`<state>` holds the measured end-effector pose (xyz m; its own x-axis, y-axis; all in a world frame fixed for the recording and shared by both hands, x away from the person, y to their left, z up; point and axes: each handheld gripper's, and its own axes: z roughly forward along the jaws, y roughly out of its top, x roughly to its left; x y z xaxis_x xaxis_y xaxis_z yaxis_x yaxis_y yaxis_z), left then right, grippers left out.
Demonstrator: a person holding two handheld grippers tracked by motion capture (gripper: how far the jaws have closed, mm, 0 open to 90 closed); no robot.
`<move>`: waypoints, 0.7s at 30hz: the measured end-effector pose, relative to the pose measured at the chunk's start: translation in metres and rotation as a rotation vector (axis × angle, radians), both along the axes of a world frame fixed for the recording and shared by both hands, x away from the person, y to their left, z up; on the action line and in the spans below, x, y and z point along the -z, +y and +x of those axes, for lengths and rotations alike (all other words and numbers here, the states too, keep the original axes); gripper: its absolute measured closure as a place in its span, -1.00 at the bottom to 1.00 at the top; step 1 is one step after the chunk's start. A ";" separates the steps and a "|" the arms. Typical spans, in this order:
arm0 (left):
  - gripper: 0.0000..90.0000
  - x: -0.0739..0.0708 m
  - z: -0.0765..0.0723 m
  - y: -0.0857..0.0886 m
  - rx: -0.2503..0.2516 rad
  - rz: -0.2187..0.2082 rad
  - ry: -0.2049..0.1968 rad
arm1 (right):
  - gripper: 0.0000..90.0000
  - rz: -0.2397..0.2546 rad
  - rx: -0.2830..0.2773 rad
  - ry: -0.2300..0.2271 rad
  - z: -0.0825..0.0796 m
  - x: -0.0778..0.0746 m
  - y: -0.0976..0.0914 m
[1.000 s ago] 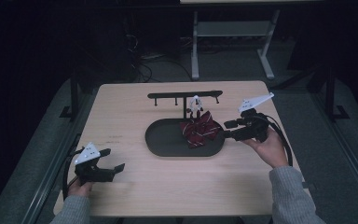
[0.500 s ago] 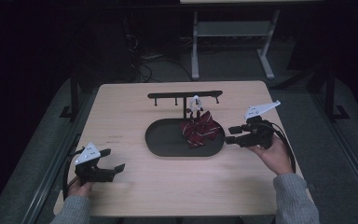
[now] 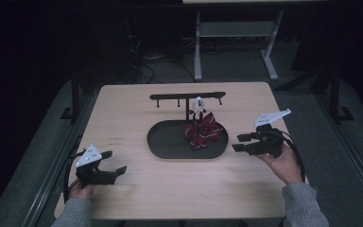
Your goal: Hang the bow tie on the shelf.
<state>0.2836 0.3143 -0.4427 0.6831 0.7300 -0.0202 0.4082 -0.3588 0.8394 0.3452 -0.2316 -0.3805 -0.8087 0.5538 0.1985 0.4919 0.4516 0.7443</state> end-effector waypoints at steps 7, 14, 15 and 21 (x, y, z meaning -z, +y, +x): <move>-0.71 0.000 0.000 0.000 0.000 0.000 -0.001 | 0.06 -0.001 0.016 0.015 -0.005 0.006 -0.007; -0.71 0.000 -0.001 0.000 -0.005 -0.007 0.005 | 0.05 0.007 0.027 0.025 -0.012 0.014 -0.013; -0.71 0.000 0.000 0.000 -0.002 -0.006 0.002 | 0.05 0.005 0.027 0.028 -0.013 0.015 -0.013; -0.71 0.000 -0.001 0.000 0.002 -0.001 0.001 | 0.05 0.014 0.042 0.043 -0.020 0.024 -0.019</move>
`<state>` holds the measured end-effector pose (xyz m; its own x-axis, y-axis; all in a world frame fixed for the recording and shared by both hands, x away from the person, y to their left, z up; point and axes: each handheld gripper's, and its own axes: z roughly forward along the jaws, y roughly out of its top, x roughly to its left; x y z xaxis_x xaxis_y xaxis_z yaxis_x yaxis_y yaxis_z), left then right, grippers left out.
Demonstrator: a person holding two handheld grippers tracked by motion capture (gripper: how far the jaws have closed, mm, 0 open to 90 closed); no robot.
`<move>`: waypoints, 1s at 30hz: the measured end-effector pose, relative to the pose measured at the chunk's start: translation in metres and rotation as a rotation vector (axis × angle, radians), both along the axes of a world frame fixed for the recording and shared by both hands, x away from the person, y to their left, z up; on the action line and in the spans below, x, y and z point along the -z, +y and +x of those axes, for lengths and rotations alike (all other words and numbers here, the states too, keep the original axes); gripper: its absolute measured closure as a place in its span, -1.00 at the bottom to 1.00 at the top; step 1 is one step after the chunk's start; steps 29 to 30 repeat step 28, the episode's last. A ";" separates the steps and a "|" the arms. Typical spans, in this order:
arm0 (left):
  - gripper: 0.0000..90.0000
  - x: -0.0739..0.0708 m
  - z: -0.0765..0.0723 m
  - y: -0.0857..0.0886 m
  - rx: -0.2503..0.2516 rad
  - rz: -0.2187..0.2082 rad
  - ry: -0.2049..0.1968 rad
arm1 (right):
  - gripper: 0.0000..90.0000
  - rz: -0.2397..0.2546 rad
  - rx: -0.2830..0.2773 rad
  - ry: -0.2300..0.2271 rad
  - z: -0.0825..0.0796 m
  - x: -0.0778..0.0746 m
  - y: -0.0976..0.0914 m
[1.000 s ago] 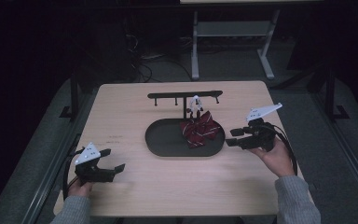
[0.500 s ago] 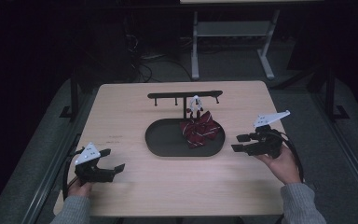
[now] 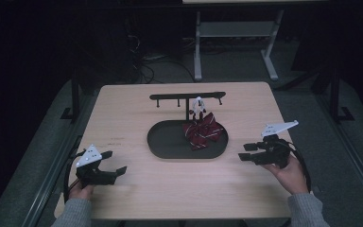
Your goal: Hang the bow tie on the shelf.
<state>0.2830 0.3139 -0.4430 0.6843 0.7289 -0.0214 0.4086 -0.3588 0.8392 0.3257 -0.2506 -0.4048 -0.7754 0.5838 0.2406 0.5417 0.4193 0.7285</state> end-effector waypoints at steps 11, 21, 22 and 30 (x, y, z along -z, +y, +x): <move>-0.71 0.000 0.000 0.000 0.002 0.002 0.002 | 0.05 0.017 0.013 0.020 -0.009 0.013 -0.011; -0.71 0.001 0.000 -0.001 0.005 0.007 0.004 | 0.01 0.028 0.026 0.030 -0.023 0.025 -0.014; -0.71 0.001 0.000 -0.001 0.005 0.007 0.004 | -0.01 0.029 0.032 0.035 -0.025 0.027 -0.014; -0.71 0.001 0.001 -0.002 0.010 0.012 0.001 | -0.17 0.043 0.058 0.019 -0.035 0.035 -0.014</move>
